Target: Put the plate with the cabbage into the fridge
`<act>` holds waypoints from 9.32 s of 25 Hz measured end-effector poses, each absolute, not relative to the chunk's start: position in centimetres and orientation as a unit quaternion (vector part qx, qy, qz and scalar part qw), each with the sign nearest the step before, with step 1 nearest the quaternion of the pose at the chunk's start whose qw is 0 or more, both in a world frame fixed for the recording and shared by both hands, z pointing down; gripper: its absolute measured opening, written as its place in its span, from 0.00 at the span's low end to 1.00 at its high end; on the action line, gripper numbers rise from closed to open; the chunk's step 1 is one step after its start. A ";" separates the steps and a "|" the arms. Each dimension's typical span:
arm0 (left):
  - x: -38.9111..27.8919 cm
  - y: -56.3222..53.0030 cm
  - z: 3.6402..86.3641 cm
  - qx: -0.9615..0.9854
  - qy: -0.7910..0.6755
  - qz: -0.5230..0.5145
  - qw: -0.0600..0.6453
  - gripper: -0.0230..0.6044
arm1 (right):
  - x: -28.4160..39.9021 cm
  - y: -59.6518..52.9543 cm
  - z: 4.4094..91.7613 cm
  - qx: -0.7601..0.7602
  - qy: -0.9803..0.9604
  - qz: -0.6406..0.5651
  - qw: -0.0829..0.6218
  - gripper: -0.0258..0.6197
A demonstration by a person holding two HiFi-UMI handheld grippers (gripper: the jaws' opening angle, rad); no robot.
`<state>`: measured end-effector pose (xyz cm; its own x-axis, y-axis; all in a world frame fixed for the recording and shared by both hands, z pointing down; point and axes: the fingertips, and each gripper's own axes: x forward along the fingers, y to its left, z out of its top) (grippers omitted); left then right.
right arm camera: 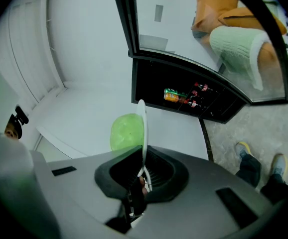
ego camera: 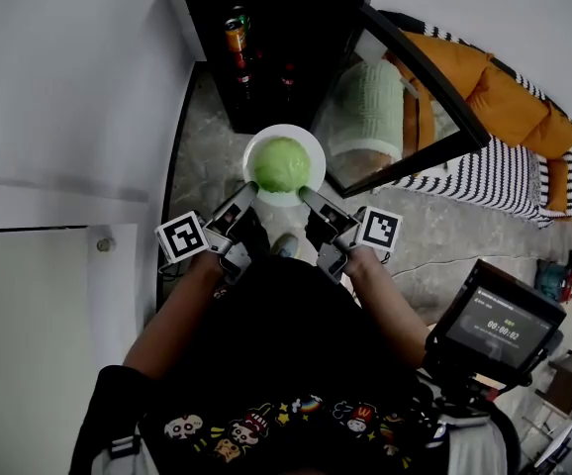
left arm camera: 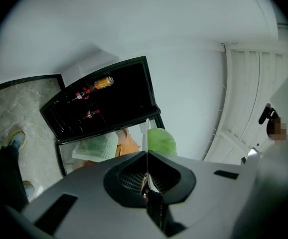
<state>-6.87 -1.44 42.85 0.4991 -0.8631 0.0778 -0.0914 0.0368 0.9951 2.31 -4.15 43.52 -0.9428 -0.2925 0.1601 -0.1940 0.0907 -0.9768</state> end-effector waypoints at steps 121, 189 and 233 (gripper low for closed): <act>-7.2 -1.3 43.8 0.592 -0.432 -0.250 0.633 0.05 | 2.8 -3.6 45.2 -0.186 0.674 -0.713 0.037 0.07; -7.0 -1.0 44.2 0.573 -0.462 -0.291 0.611 0.05 | 3.0 -4.1 44.9 -0.193 0.673 -0.710 0.074 0.07; -7.4 1.6 40.8 0.765 -0.543 -0.005 0.345 0.05 | 3.2 -4.2 44.7 -0.188 0.690 -0.692 0.100 0.07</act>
<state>-7.39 1.57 40.84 0.4092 -0.8352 0.3675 -0.8285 -0.1713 0.5332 3.17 -4.19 44.68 -0.9095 -0.3973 0.1224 -0.1217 -0.0271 -0.9922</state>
